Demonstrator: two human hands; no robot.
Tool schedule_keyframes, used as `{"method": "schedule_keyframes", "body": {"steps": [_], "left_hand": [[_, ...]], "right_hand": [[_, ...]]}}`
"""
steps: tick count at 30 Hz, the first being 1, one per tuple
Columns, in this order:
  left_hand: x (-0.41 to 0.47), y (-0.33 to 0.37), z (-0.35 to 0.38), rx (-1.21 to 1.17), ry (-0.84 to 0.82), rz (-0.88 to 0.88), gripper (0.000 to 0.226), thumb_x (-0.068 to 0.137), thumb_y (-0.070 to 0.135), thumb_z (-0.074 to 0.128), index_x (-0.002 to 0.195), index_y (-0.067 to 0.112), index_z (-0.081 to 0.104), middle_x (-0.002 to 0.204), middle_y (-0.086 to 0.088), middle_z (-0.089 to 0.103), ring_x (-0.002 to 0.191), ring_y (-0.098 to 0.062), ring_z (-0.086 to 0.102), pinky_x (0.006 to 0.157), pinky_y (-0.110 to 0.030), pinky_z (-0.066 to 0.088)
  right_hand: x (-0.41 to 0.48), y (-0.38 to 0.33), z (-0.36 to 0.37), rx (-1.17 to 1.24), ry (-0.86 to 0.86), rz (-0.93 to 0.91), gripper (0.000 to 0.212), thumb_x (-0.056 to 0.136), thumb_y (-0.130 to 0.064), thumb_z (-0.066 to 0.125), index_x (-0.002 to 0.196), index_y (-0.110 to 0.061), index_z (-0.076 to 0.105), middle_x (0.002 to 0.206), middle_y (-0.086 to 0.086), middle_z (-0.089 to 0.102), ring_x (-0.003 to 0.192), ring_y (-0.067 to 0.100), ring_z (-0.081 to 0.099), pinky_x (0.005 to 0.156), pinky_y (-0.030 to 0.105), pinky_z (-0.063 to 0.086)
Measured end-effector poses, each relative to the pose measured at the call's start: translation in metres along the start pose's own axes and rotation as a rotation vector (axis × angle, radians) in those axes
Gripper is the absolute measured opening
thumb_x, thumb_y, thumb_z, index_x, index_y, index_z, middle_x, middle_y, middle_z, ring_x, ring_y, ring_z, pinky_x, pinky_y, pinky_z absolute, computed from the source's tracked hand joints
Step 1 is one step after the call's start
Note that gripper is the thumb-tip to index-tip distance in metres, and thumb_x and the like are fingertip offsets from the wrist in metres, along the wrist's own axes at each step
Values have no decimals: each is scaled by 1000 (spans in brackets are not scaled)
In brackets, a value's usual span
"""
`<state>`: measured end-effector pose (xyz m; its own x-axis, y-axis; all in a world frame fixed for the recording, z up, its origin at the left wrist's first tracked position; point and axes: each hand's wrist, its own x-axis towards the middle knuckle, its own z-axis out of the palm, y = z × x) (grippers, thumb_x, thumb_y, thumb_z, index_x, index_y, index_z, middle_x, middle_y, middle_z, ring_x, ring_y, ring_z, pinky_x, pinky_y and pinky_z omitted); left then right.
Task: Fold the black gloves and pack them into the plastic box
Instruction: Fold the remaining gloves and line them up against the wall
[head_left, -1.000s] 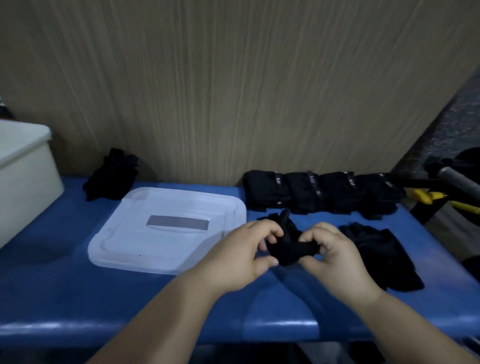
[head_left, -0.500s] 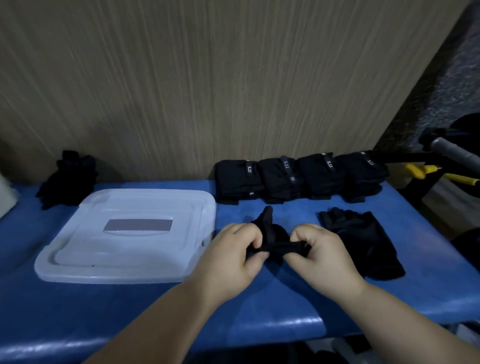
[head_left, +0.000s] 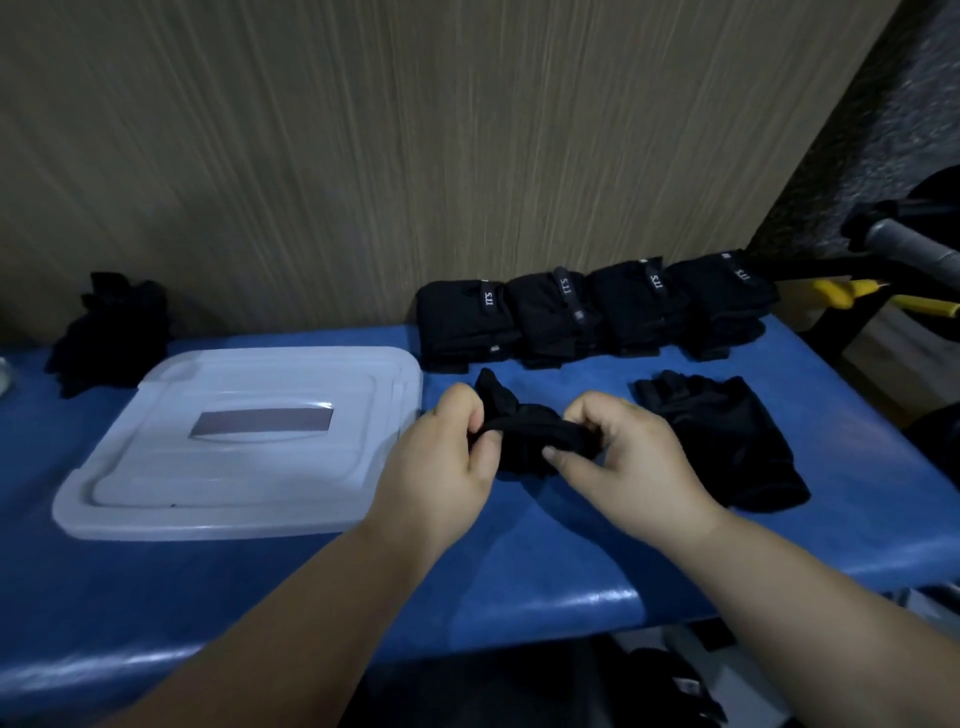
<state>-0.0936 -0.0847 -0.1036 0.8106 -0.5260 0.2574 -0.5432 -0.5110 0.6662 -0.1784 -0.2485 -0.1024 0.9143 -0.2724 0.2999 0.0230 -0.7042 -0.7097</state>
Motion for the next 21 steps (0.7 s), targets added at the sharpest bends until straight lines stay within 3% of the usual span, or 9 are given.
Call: {"method": "schedule_keyframes", "body": {"steps": [3, 6, 9, 12, 14, 16, 19, 21], "left_hand": [[-3, -1, -1, -9, -19, -23, 29, 91, 17, 50, 74, 25, 28, 54, 0, 45, 49, -16, 40, 50, -37, 35], [-6, -2, 0, -22, -54, -54, 28, 90, 20, 50, 74, 27, 29, 61, -7, 58, 63, -24, 62, 56, -47, 48], [-7, -3, 1, -43, -69, -91, 28, 89, 23, 51, 73, 29, 29, 62, -6, 60, 71, -22, 69, 58, -48, 49], [-6, -5, -2, -138, -63, -120, 29, 89, 21, 54, 71, 26, 32, 56, -3, 57, 62, -12, 66, 54, -41, 46], [-6, -4, -3, -155, -60, -117, 30, 88, 19, 55, 69, 24, 33, 48, 3, 43, 45, -8, 45, 45, -31, 33], [-7, -4, -4, -162, -69, -116, 32, 88, 20, 57, 68, 23, 32, 48, 8, 34, 44, -8, 29, 44, -24, 27], [-7, -1, -4, -260, -117, -137, 32, 89, 28, 59, 69, 20, 35, 54, 4, 40, 49, -22, 44, 49, -25, 32], [-5, 1, -6, -442, -122, -221, 32, 91, 33, 59, 75, 13, 41, 67, -7, 49, 75, -35, 63, 56, -21, 41]], "right_hand": [[1, -5, -1, 29, 116, 62, 29, 78, -4, 67, 67, -22, 47, 56, -12, 49, 54, 7, 44, 53, 16, 37], [0, -6, -5, -15, 126, 126, 25, 78, -2, 62, 72, -19, 45, 48, -9, 39, 47, 9, 36, 49, 27, 37], [-2, -6, -3, 12, 74, 187, 25, 83, -10, 62, 75, -23, 42, 53, -7, 50, 48, 11, 47, 54, 35, 44], [-4, -11, 0, 200, -59, 291, 27, 87, -18, 65, 82, -23, 39, 77, -2, 68, 64, 15, 69, 66, 40, 55], [-5, -14, 0, 252, -94, 310, 28, 88, -15, 66, 86, -19, 38, 81, -2, 69, 66, 12, 71, 66, 35, 55], [-4, -16, 0, 235, -59, 294, 25, 90, -12, 62, 87, -19, 39, 77, -4, 68, 64, 10, 71, 62, 30, 54], [-1, -18, -4, 235, 22, 270, 19, 94, -7, 52, 86, -19, 38, 74, -1, 66, 61, 9, 70, 58, 28, 53], [0, -18, -4, 264, 8, 258, 19, 95, -5, 48, 85, -19, 38, 75, 3, 66, 62, 9, 69, 56, 26, 53]]}}
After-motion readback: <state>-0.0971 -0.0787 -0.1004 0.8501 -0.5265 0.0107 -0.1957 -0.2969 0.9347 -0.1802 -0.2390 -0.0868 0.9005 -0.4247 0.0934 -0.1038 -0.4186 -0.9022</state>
